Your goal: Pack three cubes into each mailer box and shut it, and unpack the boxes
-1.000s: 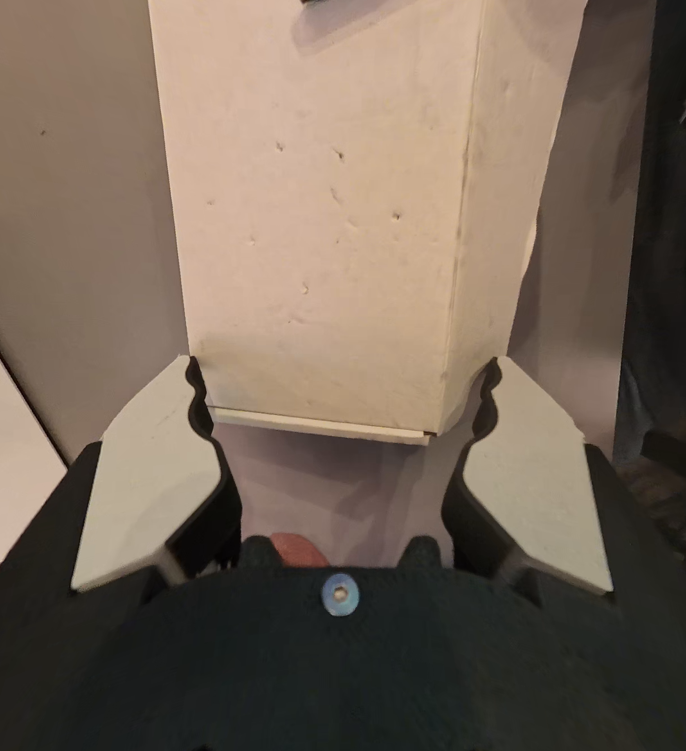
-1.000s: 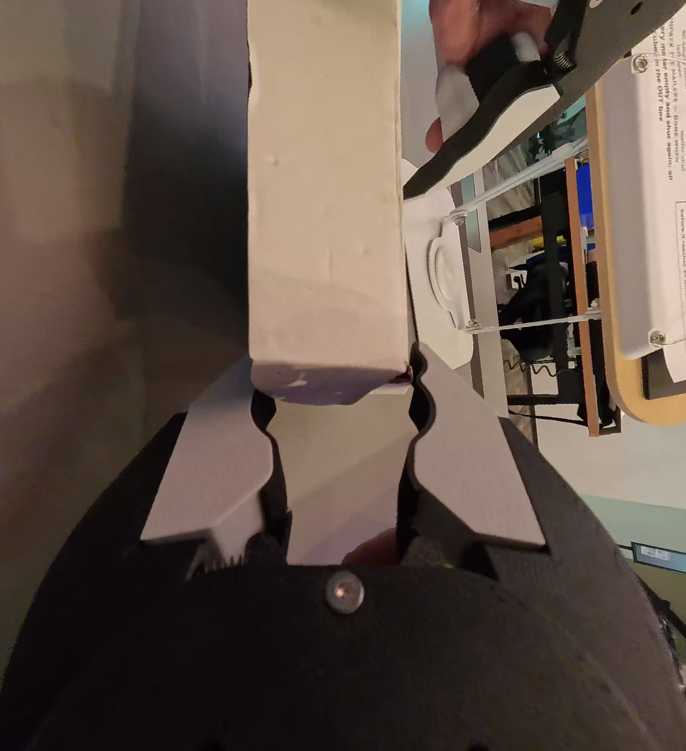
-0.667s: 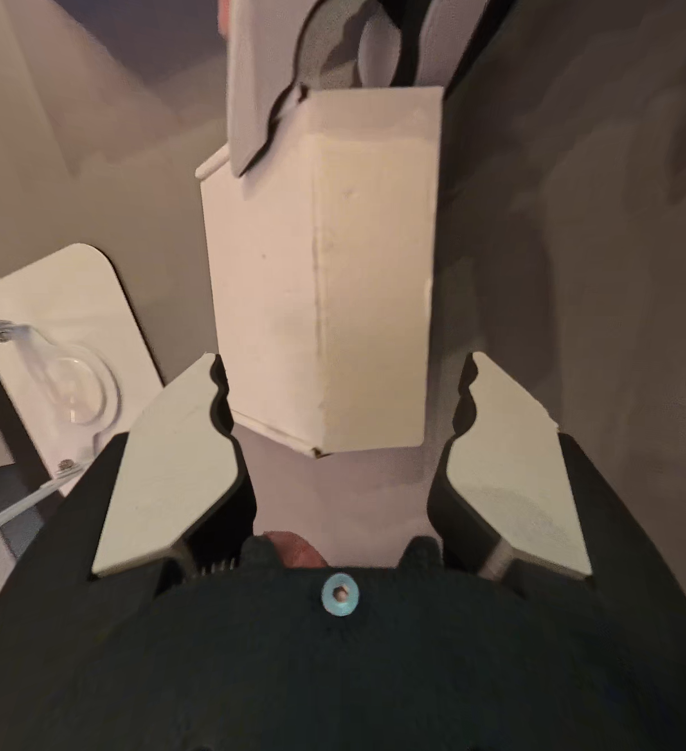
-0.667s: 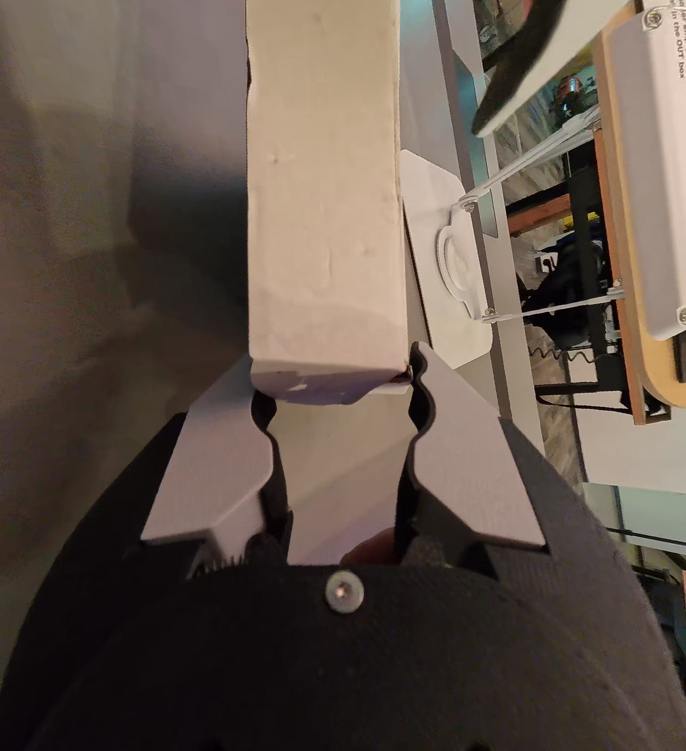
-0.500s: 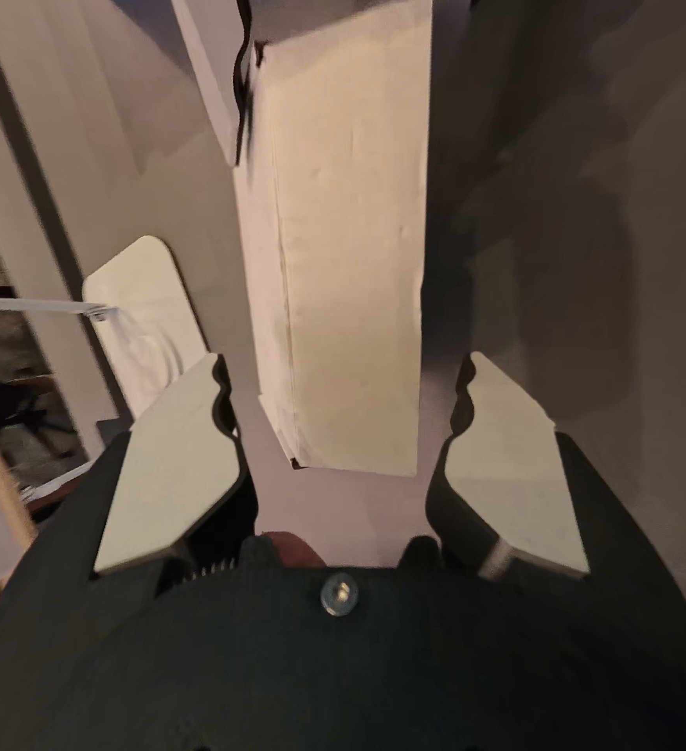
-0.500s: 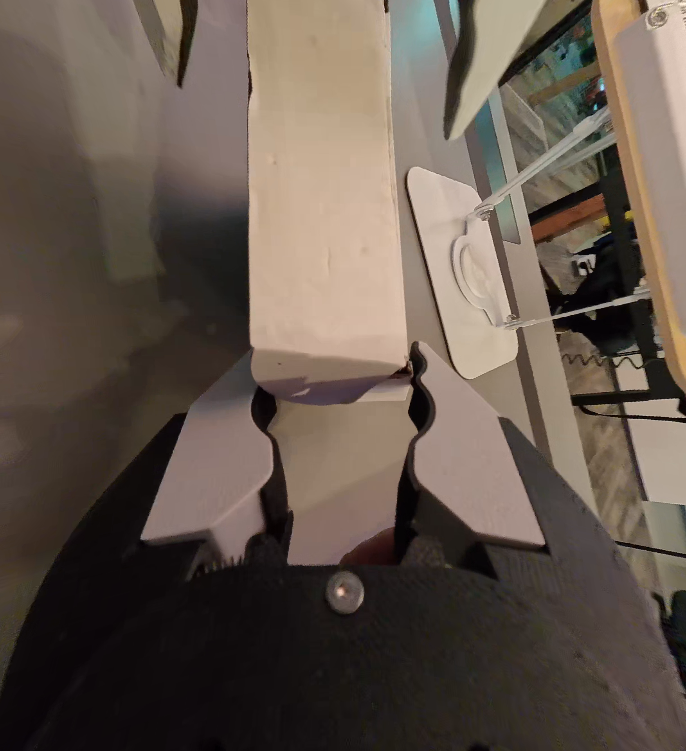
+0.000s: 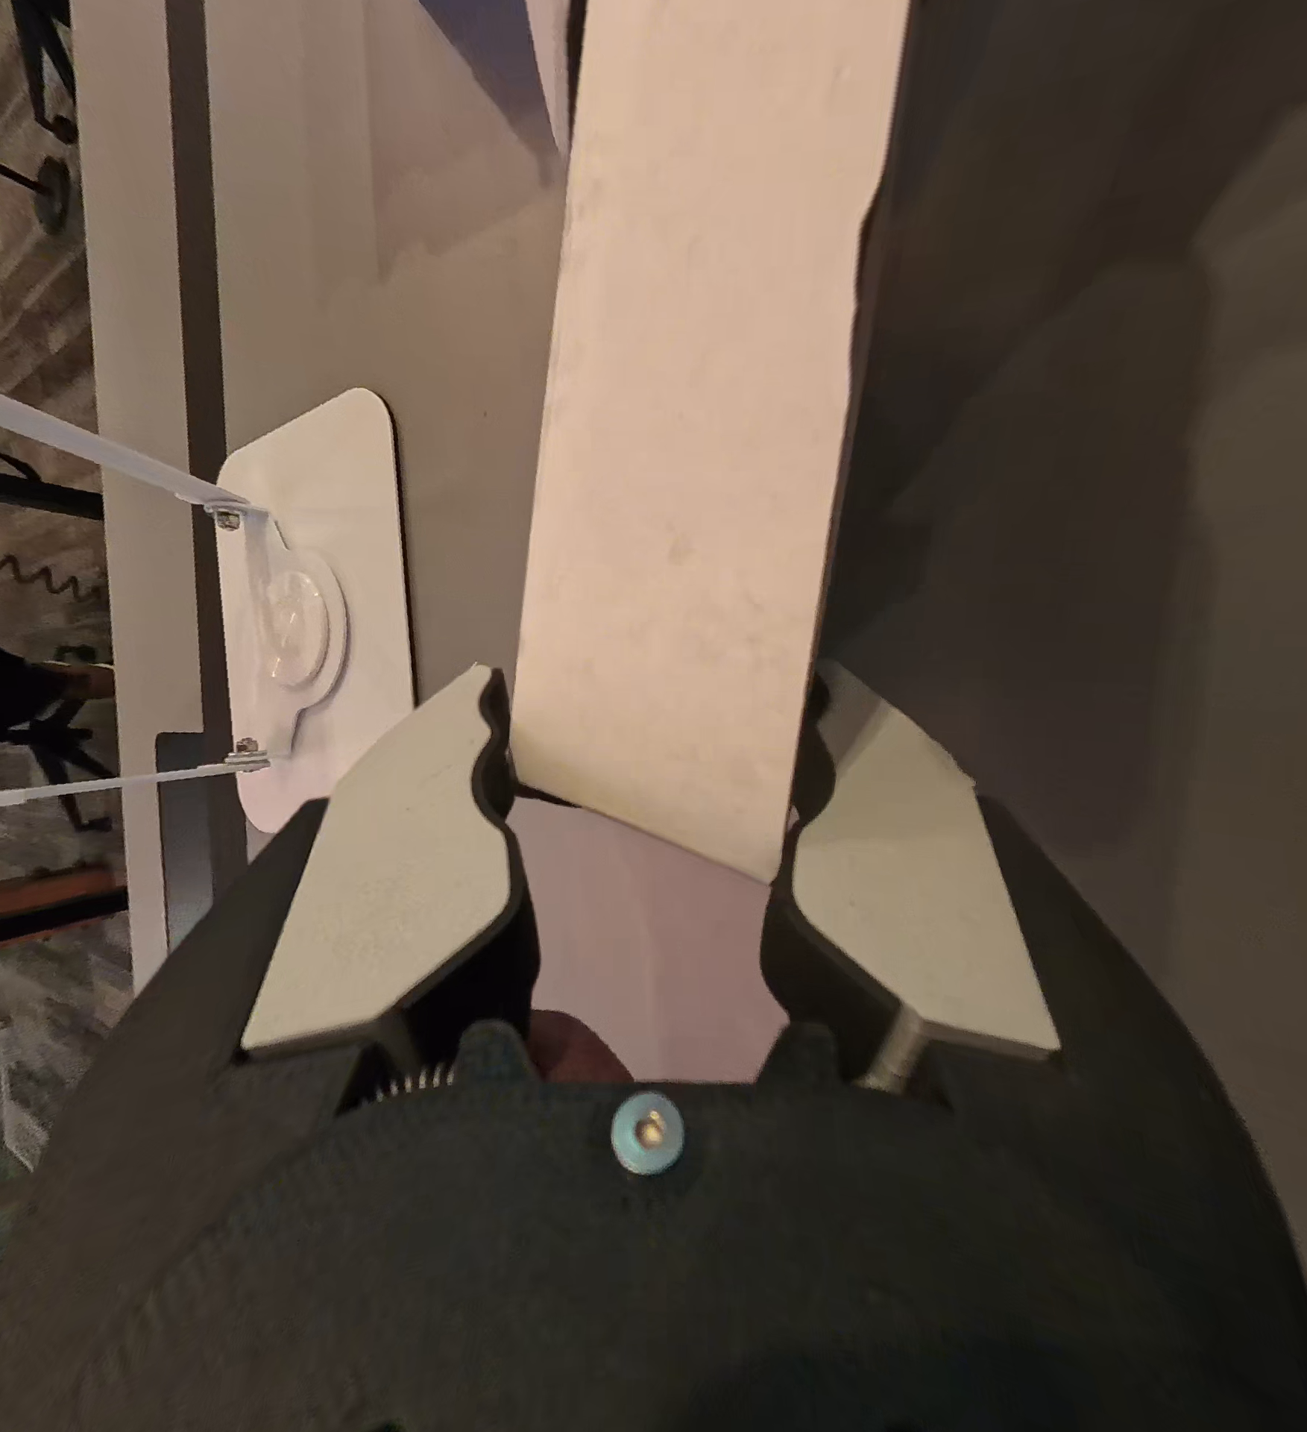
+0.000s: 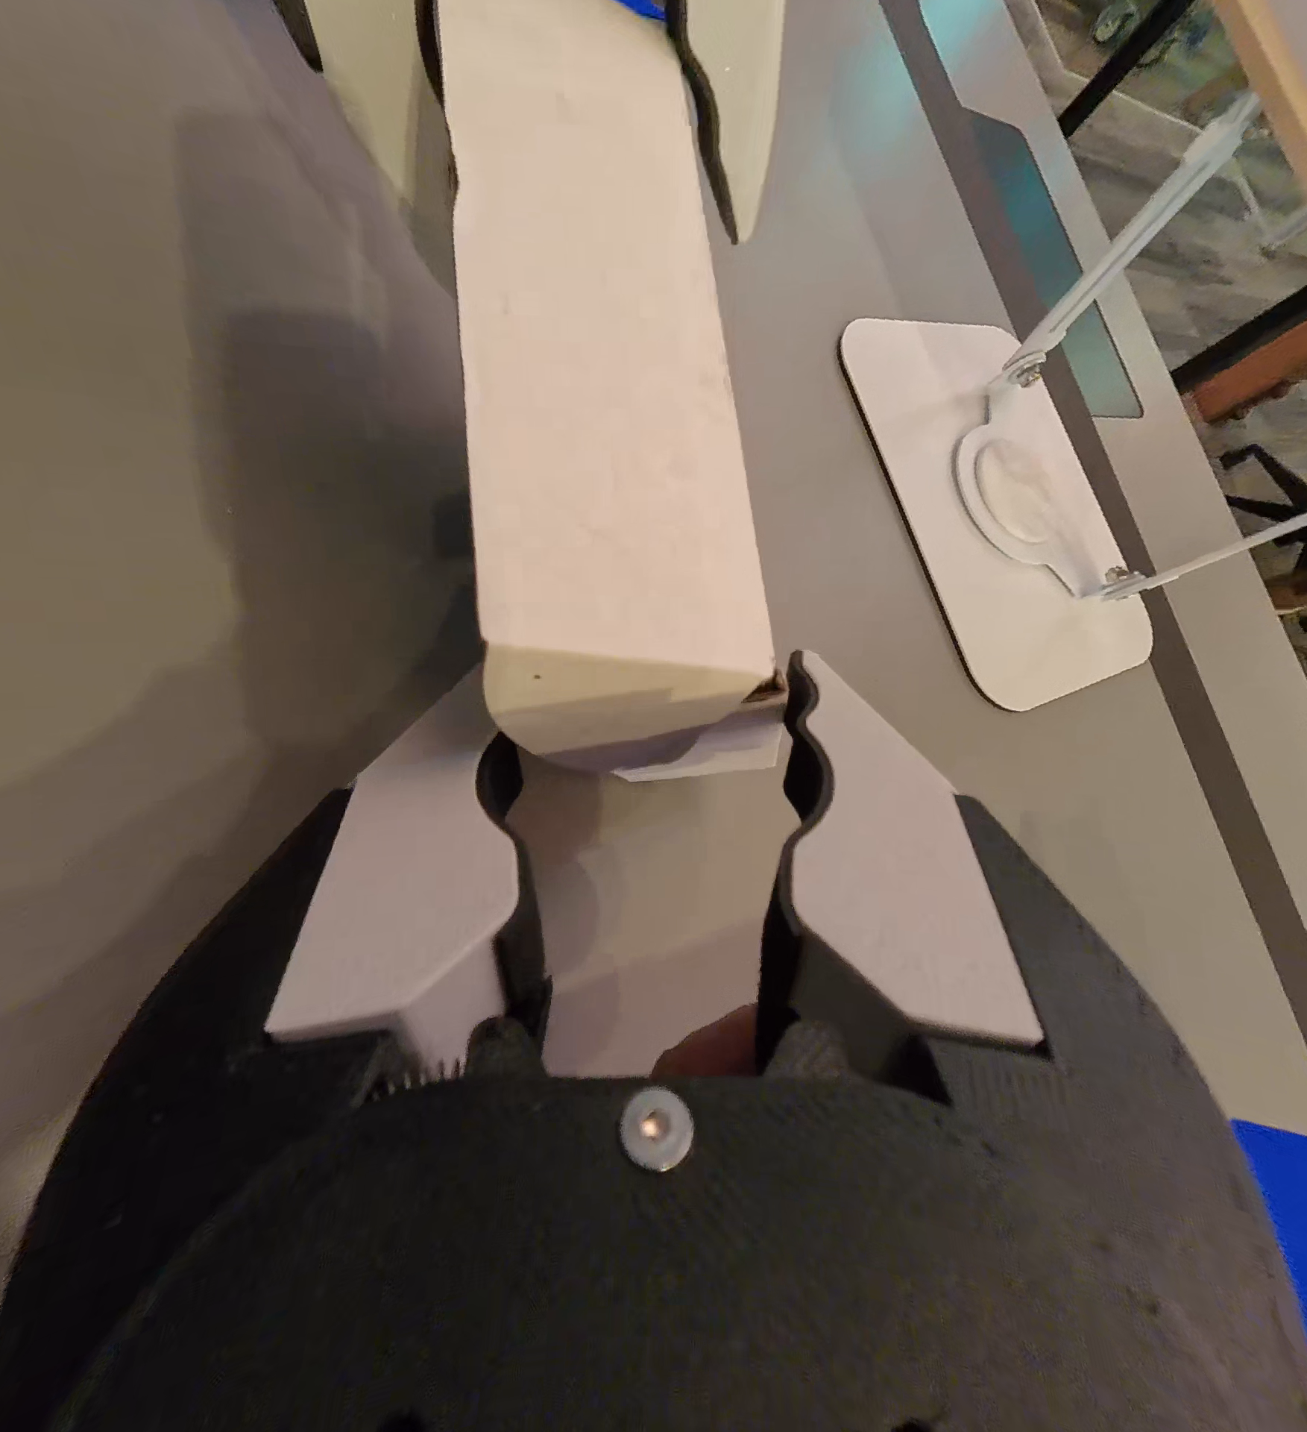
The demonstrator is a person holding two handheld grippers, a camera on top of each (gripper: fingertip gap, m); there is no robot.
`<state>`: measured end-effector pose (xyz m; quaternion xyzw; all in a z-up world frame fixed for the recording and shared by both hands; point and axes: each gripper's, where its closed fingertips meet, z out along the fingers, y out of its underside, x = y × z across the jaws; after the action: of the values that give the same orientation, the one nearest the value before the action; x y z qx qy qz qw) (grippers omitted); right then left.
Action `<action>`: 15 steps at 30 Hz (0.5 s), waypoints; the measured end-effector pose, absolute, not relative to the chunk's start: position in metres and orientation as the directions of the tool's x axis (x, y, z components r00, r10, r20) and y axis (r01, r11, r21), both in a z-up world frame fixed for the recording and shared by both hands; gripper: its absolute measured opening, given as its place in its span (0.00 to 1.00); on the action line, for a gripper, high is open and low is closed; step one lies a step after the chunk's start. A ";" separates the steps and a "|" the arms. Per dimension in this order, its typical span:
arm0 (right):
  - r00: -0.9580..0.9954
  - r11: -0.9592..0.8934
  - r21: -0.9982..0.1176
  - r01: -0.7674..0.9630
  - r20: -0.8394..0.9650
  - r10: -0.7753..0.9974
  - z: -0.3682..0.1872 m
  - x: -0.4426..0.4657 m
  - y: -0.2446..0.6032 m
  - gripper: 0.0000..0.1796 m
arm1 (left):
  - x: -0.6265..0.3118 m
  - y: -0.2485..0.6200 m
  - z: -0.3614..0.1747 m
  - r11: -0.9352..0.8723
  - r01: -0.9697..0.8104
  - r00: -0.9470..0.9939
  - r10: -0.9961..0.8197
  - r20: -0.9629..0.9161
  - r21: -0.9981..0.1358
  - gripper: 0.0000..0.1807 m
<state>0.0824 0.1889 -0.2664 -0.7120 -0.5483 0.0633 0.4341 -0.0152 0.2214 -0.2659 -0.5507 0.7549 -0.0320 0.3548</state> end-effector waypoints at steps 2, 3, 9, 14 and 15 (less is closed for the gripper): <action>0.392 -0.020 -0.694 0.720 0.382 0.837 -0.261 0.084 0.185 0.38 | -0.014 0.218 -0.266 0.380 -0.801 -0.134 -0.867 -0.480 -0.463 0.39; 0.392 -0.019 -0.697 0.717 0.381 0.837 -0.257 0.085 0.183 0.38 | -0.015 0.217 -0.266 0.369 -0.801 -0.132 -0.877 -0.462 -0.471 0.39; 0.342 0.029 -0.743 0.669 0.342 0.875 -0.218 0.085 0.161 0.32 | -0.022 0.213 -0.266 0.347 -0.823 -0.191 -0.914 -0.357 -0.449 0.39; 0.228 0.117 -0.686 0.718 0.391 0.892 -0.214 0.086 0.153 0.24 | -0.025 0.212 -0.266 0.335 -0.830 -0.232 -0.934 -0.271 -0.445 0.39; 0.203 0.129 -0.672 0.729 0.392 0.897 -0.216 0.087 0.152 0.22 | -0.026 0.212 -0.266 0.337 -0.830 -0.239 -0.935 -0.263 -0.444 0.39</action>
<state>0.0865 0.1515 -0.2161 -0.6521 -0.6234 0.1002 0.4196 -0.0258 0.2117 -0.2659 -0.5658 0.7798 -0.1061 0.2459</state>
